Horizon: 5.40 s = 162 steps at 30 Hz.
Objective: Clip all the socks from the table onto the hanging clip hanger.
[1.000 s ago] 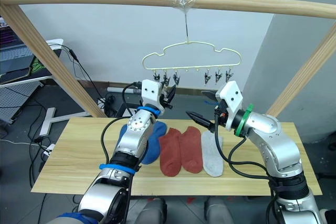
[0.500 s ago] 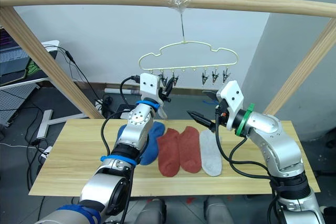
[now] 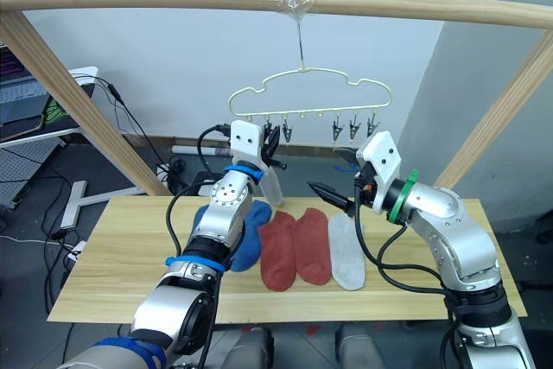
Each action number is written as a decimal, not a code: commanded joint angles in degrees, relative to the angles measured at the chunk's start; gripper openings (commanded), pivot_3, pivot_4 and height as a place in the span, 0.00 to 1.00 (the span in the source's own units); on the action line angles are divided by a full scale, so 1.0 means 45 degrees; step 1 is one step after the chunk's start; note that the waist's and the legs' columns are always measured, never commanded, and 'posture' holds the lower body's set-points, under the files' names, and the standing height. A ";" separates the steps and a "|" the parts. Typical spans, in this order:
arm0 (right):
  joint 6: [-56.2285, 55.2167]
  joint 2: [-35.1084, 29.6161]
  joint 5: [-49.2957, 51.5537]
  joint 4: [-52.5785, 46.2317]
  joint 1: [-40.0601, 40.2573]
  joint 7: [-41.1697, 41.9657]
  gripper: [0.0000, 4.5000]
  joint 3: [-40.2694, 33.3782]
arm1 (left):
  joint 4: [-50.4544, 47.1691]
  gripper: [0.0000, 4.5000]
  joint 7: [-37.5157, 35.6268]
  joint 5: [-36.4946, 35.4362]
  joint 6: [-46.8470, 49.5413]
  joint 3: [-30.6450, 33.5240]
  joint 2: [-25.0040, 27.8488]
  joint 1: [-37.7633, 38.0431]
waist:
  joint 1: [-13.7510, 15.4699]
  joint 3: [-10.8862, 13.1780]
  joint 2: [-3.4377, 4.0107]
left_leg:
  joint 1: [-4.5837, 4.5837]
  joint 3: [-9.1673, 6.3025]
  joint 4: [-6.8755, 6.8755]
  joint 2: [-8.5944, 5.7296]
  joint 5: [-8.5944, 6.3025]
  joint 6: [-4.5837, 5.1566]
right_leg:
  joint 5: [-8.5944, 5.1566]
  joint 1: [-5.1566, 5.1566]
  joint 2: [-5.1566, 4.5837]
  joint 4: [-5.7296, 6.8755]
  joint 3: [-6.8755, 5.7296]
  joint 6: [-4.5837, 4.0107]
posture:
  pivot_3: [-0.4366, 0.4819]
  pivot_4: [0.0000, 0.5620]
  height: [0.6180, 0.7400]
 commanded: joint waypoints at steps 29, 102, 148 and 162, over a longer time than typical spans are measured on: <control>-0.0107 -0.0063 0.0101 -0.0363 -0.0318 -0.0041 1.00 -0.0156 | 0.0109 0.40 0.0024 0.0191 -0.0599 0.0158 0.0127 -0.0615 | 0.0000 0.0000 0.0000 | 0.0005 -0.0002 0.0011 -0.0001 0.0001 0.0001 | -0.0002 -0.0003 0.0001 0.0028 0.0001 -0.0002 | 0.47 0.32 1.00; -0.0898 0.1656 -0.1412 0.1010 0.0350 0.1319 0.01 0.2398 | -0.8321 0.04 -0.0223 -1.5469 2.0281 0.7101 0.1927 0.0676 | 0.0046 0.0018 0.0017 | 0.0100 -0.0037 0.0022 -0.0004 0.0027 0.0024 | -0.0034 0.0058 0.0008 0.0135 -0.0016 -0.0041 | 0.54 0.28 1.00; -0.0112 0.2313 -0.0672 0.0874 -0.0610 0.0463 0.01 0.2356 | -0.8466 0.04 -0.0773 -1.6634 1.9485 0.5701 0.2953 0.1011 | 0.0024 0.0018 0.0017 | 0.0059 -0.0031 0.0016 -0.0006 0.0026 0.0023 | -0.0057 -0.0005 0.0005 0.0145 -0.0011 -0.0083 | 0.54 0.28 1.00; -0.0518 0.2541 -0.0966 0.1623 -0.0694 0.0453 0.00 0.2461 | -0.9053 0.81 -0.1025 -1.7095 1.9137 0.5715 0.3387 0.1654 | 0.0025 0.0018 0.0017 | 0.0052 -0.0026 0.0012 -0.0005 0.0026 0.0024 | -0.0057 -0.0018 0.0005 0.0146 -0.0006 -0.0084 | 0.57 0.29 1.00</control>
